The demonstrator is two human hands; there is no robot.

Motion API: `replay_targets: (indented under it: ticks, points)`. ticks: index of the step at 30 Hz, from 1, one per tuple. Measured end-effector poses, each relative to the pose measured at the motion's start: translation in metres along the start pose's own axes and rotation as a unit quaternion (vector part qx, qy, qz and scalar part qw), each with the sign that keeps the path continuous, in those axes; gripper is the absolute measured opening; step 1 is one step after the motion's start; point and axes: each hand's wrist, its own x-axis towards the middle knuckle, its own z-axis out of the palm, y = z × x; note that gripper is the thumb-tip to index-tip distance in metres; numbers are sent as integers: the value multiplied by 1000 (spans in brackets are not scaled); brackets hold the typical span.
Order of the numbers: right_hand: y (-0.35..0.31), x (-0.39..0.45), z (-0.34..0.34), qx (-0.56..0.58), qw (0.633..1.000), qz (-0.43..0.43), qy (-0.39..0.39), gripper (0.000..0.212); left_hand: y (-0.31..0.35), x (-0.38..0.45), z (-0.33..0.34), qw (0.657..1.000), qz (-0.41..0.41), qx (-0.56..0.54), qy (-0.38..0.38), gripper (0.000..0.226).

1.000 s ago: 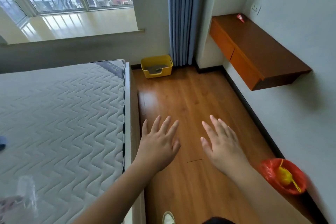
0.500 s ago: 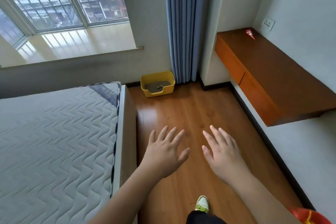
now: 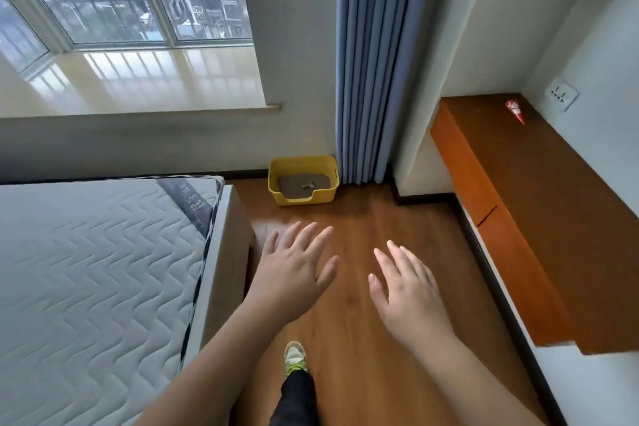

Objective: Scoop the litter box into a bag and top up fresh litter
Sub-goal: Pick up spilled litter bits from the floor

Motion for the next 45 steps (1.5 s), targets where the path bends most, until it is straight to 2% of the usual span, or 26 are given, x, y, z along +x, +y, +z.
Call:
replay_targets:
  ticks: [8,15,19,27,31,36,45]
  points:
    - [-27,147,13,-31,999,-4,-23,61,-77,126,6,1000,3,-18,-8,73]
    - [-23,233,11,-35,999,27,-26,68,-129,220,-10,999,35,3,-10,75]
    - [4,276,4,-32,998,47,-25,67,-120,274,-11,997,76,-14,9,63]
    - [102,393,3,-15,996,81,-25,59,-91,416,34,993,109,13,-49,66]
    - [155,473,6,-13,997,61,-54,55,-77,501,51,994,80,22,-67,61]
    - [202,556,-6,-28,995,28,-92,54,-60,582,50,997,57,18,-51,62]
    - [201,655,15,-22,992,-3,-126,53,-89,624,83,997,8,-10,-77,63]
